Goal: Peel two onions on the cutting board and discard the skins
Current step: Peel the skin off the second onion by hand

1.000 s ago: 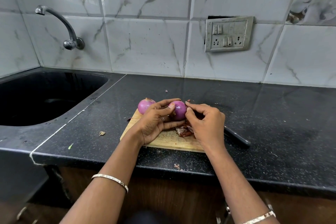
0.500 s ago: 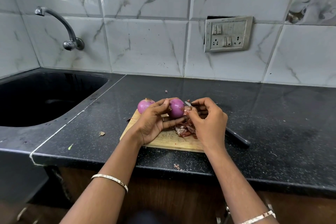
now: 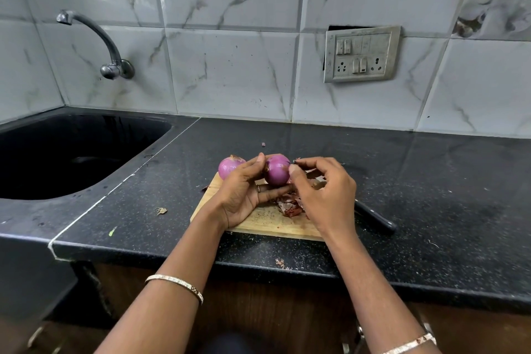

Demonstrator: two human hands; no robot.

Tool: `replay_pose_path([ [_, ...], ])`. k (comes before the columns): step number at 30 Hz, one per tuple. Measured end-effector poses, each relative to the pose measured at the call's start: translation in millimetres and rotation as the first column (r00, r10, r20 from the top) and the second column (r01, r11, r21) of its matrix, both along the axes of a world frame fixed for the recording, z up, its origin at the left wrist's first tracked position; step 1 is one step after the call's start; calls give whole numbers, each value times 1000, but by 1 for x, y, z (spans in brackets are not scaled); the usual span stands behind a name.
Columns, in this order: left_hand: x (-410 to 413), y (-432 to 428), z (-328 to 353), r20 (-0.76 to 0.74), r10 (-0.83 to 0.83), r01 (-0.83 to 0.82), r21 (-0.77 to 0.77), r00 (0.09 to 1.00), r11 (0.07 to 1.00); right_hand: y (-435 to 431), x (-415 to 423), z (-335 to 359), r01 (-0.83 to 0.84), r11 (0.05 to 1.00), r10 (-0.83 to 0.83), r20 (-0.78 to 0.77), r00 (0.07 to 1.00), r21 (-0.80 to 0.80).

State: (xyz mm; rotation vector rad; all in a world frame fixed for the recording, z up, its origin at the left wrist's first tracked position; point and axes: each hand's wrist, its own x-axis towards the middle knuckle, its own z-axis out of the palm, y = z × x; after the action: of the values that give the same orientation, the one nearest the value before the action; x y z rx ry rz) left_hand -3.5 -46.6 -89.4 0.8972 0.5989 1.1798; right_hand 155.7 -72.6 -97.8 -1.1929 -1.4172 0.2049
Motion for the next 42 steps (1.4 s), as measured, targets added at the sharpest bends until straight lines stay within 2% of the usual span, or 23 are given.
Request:
replay_pose_path([
  [7,0,-1,0,-81,-23,26,46,996,999,-1,-2,1,-53,998,53,-3,999,-30],
  [16,2,-2,0,-50,-12,13,28,999,1000,2,-1,0,-59,998,58,-38,998,-13],
  [23,2,-2,0,-36,0,0,3,999,1000,1,2,0,36,999,-35,-21,999,23],
  [27,2,-1,0,-47,-2,4,27,999,1000,-2,0,1,-52,996,53,-7,999,73],
  [33,1,-2,1,-82,7,-3,40,997,999,0,-2,1,-120,990,111,110,988,77],
  [42,2,-2,1,-45,5,-4,16,999,1000,3,-1,0,-147,983,135,102,986,113],
])
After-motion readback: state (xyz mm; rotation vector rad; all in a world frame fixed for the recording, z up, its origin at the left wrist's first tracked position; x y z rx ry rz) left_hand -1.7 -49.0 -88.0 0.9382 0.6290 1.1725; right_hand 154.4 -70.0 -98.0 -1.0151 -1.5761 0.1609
